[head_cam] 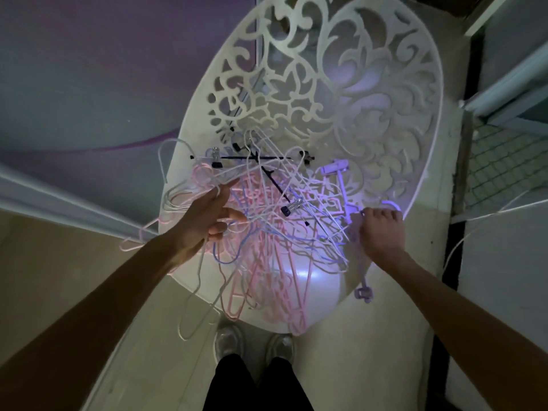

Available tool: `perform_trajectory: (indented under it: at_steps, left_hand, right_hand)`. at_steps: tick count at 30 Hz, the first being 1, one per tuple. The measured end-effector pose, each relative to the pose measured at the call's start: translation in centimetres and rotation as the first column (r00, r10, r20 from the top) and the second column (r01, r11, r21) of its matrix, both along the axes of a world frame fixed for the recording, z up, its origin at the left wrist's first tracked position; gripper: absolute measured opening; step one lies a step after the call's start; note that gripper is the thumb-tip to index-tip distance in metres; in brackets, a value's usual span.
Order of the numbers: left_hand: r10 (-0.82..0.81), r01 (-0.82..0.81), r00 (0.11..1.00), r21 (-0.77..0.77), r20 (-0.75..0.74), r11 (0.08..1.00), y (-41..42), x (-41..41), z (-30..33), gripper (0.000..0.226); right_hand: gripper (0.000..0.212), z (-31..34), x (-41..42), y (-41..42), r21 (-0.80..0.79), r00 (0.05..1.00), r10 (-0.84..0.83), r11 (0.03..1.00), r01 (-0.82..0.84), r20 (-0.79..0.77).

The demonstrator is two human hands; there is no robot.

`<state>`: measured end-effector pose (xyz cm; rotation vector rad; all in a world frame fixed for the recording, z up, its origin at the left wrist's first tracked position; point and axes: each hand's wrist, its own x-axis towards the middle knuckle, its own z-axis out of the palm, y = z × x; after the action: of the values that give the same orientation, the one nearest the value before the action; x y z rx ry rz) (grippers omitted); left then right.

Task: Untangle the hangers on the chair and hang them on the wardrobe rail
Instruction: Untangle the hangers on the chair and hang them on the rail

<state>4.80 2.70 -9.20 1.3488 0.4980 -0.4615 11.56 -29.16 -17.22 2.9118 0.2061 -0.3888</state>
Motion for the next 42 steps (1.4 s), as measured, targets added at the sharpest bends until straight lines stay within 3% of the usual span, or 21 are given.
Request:
perform_trajectory:
  at_steps: [2,7,14,19,23,27,31,34,38,42]
  left_hand:
    - [-0.035,0.035,0.999,0.024,-0.008,0.999,-0.9,0.5,-0.1,0.037]
    - [-0.011,0.017,0.999,0.105,-0.053,0.994,-2.1,1.3,-0.7,0.038]
    - [0.021,-0.020,0.996,0.015,-0.081,1.000,-2.0,1.8,0.5,0.036]
    - [0.101,-0.106,0.989,-0.043,-0.108,0.993,-2.0,2.1,3.3,0.025]
    - [0.156,-0.183,0.971,-0.142,-0.183,0.973,-0.4,1.4,7.9,0.019]
    - [0.182,-0.217,0.955,-0.134,-0.234,0.967,1.2,-0.9,14.1,0.016]
    - [0.115,-0.155,0.951,-0.123,-0.286,0.980,3.0,-3.8,19.6,0.041]
    - [0.047,-0.074,0.976,-0.121,-0.213,0.990,4.2,-5.9,23.2,0.064]
    - [0.160,-0.165,0.984,-0.063,-0.074,0.984,5.0,-8.9,27.2,0.061]
    - [0.239,-0.225,0.970,0.240,-0.031,0.944,4.4,-12.3,31.0,0.046]
  right_hand:
    - [0.020,0.6,0.4,-0.6,-0.041,0.999,0.048,0.998,-0.049,-0.021]
    - [0.017,2.2,0.7,-1.3,-0.083,0.978,0.152,0.986,-0.141,0.142]
    - [0.032,5.5,1.6,-3.0,-0.140,0.869,0.337,0.942,-0.306,0.362]
    - [0.024,10.1,1.6,-1.1,-0.074,0.833,0.481,0.874,-0.481,0.272]
    - [0.024,15.5,1.2,1.0,0.088,0.793,0.578,0.795,-0.601,0.192]
    - [0.016,21.6,-0.1,3.3,0.175,0.741,0.622,0.724,-0.668,0.255]
    - [0.023,27.7,-1.7,6.0,0.240,0.708,0.650,0.667,-0.706,0.276]
    - [0.024,31.3,-2.6,8.3,0.223,0.653,0.704,0.614,-0.757,0.280]
    - [0.019,35.6,-3.9,11.4,0.262,0.611,0.743,0.553,-0.791,0.273]
    - [0.035,38.6,-5.3,13.7,0.238,0.532,0.818,0.484,-0.842,0.218]
